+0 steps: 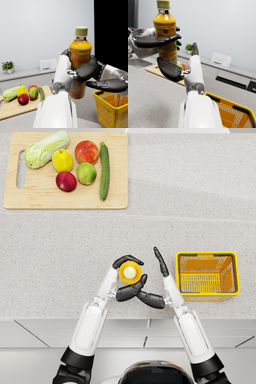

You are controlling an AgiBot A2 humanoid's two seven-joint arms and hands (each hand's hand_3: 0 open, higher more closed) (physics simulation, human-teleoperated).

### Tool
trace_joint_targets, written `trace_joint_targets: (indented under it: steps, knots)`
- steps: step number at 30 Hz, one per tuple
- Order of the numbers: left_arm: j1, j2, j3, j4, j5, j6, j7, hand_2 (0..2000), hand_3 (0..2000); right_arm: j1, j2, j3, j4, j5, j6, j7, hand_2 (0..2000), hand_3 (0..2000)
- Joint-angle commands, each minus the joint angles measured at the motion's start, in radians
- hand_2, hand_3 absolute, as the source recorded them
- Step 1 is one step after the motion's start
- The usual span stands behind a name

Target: Pick up the lemon tea and place it into the yellow basket

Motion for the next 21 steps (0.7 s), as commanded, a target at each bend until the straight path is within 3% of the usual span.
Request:
trace_joint_targets:
  steps: [1,6,7,8,9,11,12,13,17,18,19,21]
  knots:
    - [0.034,0.029,0.078,-0.017,0.0,0.0,0.0,2000,2000,0.046,-0.034,0.038,-0.037,0.002,0.0,0.0,0,0]
    - [-0.012,0.011,0.103,-0.055,0.001,0.003,0.002,2000,2000,0.065,-0.053,0.007,-0.042,0.007,0.021,0.0,0,0]
    - [-0.011,0.011,0.098,-0.052,0.002,0.008,0.002,2000,2000,0.059,-0.05,0.006,-0.038,0.007,0.046,-0.001,1361,327]
    - [-0.007,0.009,0.091,-0.045,0.003,0.015,-0.001,2000,2000,0.065,-0.049,0.011,-0.044,0.009,0.157,0.004,2000,653]
    - [-0.007,0.007,0.089,-0.04,0.002,0.008,-0.006,2000,2000,0.065,-0.044,0.011,-0.043,0.009,0.229,0.007,2000,980]
    - [-0.01,0.0,0.091,-0.033,0.002,-0.016,-0.009,2000,2000,0.067,-0.04,0.016,-0.043,0.008,0.235,0.006,2000,1633]
    - [-0.01,-0.004,0.094,-0.032,0.002,-0.027,-0.01,639,1673,0.072,-0.04,0.015,-0.046,0.008,0.233,0.006,2000,1960]
    - [-0.02,-0.009,0.091,-0.036,0.001,0.005,-0.008,0,1347,0.048,-0.026,-0.001,-0.052,0.008,0.215,0.002,2000,2000]
    - [-0.088,-0.046,0.004,-0.095,0.0,0.064,-0.002,0,40,0.102,-0.062,-0.055,-0.022,0.009,0.171,-0.005,2000,2000]
    - [-0.121,-0.07,-0.048,-0.125,0.0,0.07,-0.001,0,0,0.14,0.0,-0.043,-0.004,0.009,0.171,-0.004,2000,2000]
    - [-0.157,-0.083,-0.113,-0.159,0.0,0.074,-0.001,0,0,0.134,-0.062,-0.155,0.008,0.009,0.172,-0.003,2000,2000]
    - [-0.2,-0.075,-0.289,-0.214,0.0,0.079,-0.001,0,0,0.146,-0.058,-0.276,0.027,0.009,0.16,-0.003,2000,2000]
